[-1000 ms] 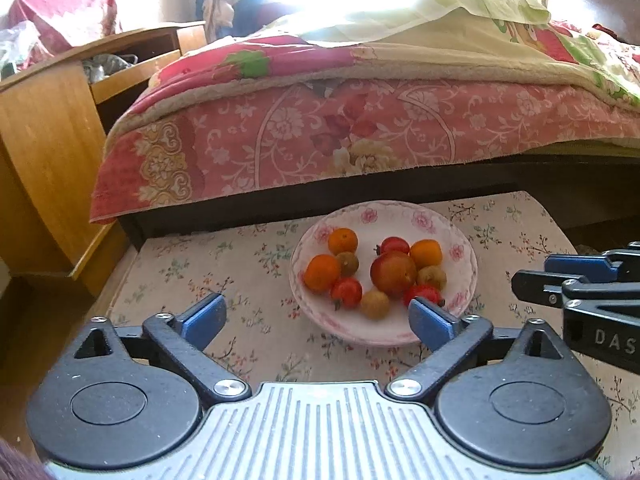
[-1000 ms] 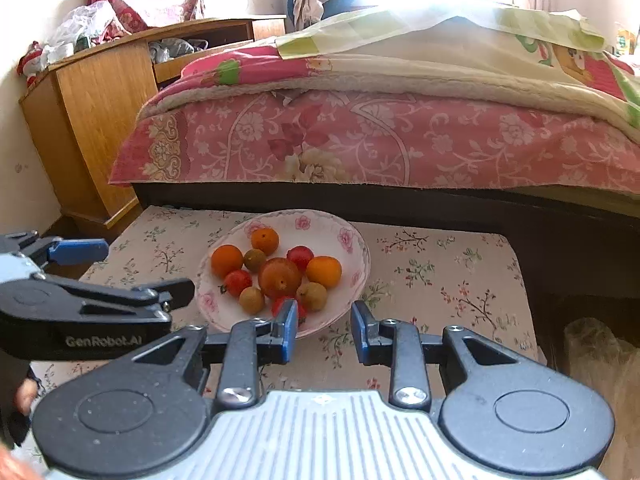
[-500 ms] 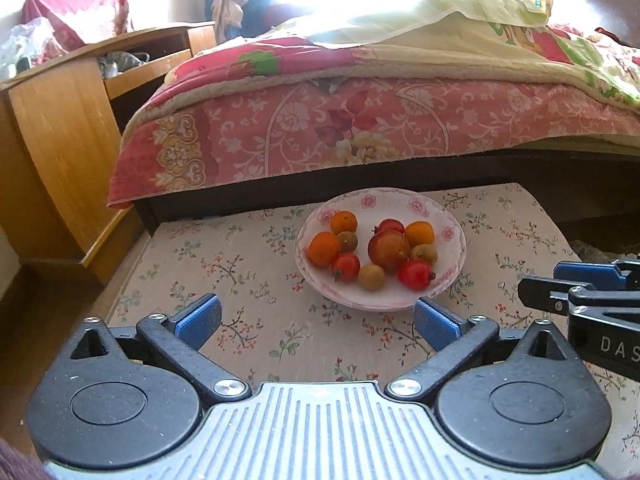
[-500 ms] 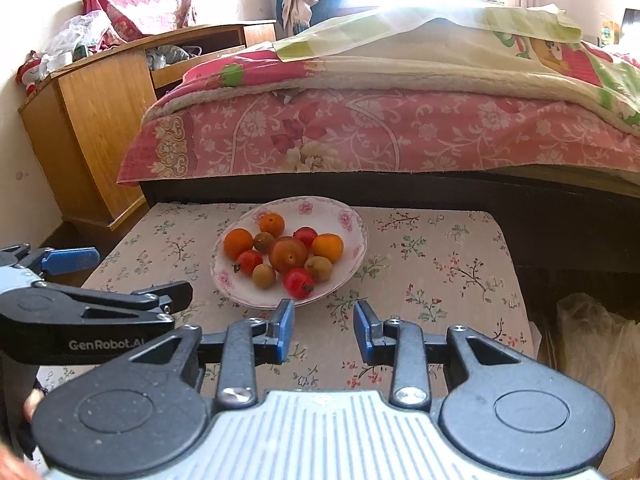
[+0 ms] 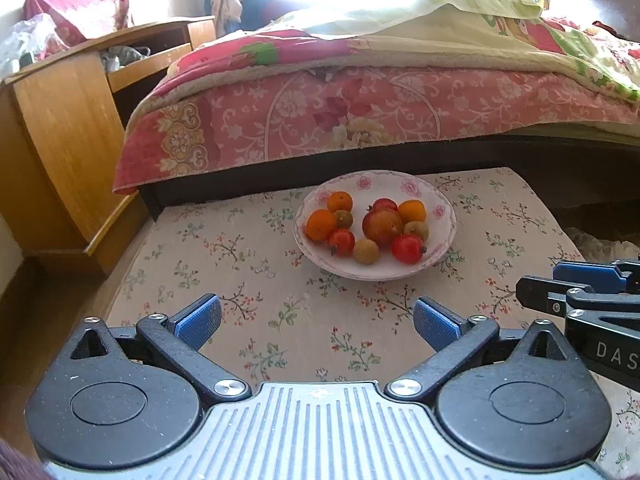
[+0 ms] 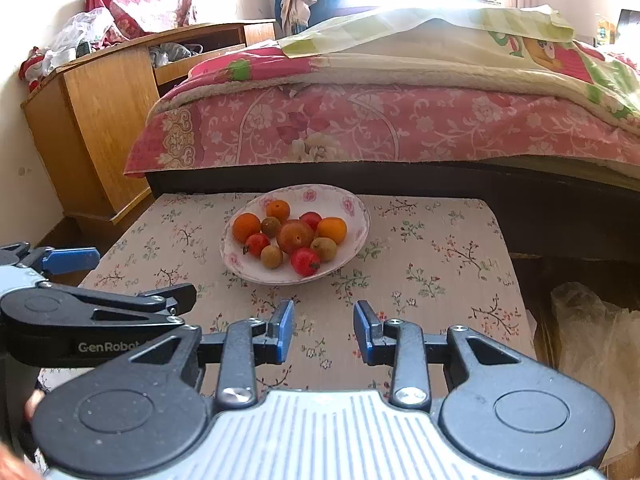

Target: Organize fruits

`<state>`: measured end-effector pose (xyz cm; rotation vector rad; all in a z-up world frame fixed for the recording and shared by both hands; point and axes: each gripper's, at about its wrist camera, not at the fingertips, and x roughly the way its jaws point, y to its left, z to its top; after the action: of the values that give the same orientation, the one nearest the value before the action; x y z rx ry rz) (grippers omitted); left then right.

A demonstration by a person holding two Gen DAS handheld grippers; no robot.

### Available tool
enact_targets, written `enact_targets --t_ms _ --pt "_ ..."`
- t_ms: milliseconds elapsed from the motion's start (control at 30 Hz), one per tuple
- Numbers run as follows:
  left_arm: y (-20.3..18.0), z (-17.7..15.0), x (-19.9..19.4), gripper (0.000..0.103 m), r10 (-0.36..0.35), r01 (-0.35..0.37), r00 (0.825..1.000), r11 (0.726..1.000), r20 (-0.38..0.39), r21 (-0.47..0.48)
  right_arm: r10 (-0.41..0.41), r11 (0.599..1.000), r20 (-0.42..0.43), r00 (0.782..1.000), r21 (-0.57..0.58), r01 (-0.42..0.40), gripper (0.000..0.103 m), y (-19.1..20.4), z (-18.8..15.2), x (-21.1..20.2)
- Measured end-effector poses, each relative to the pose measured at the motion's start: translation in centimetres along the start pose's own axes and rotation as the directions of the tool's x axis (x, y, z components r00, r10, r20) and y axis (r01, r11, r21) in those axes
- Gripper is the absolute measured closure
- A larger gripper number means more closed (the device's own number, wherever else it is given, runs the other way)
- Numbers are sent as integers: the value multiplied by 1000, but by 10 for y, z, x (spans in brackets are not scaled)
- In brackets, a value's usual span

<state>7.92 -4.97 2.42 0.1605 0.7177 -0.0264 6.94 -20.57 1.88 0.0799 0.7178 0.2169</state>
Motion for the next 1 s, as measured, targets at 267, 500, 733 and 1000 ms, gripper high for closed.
enact_targets --t_ms 267,500,733,1000 --pt "-2 -9 -9 0 -18 18 1000 1000 -15 -8 -5 1000 -2 1000 9 5 67 3 -9 -10" --pt "0 -16 -17 0 -26 25 999 999 -26 -24 0 1000 0 1000 16 0 67 7 -16 -20" --pt "1 -22 -24 0 -28 27 999 999 -30 -34 -5 1000 -7 1000 19 5 67 11 -22 -27" --pt "-1 -29 -33 0 -42 41 999 999 -32 -26 -3 1000 -11 1000 29 4 67 13 -31 -37"
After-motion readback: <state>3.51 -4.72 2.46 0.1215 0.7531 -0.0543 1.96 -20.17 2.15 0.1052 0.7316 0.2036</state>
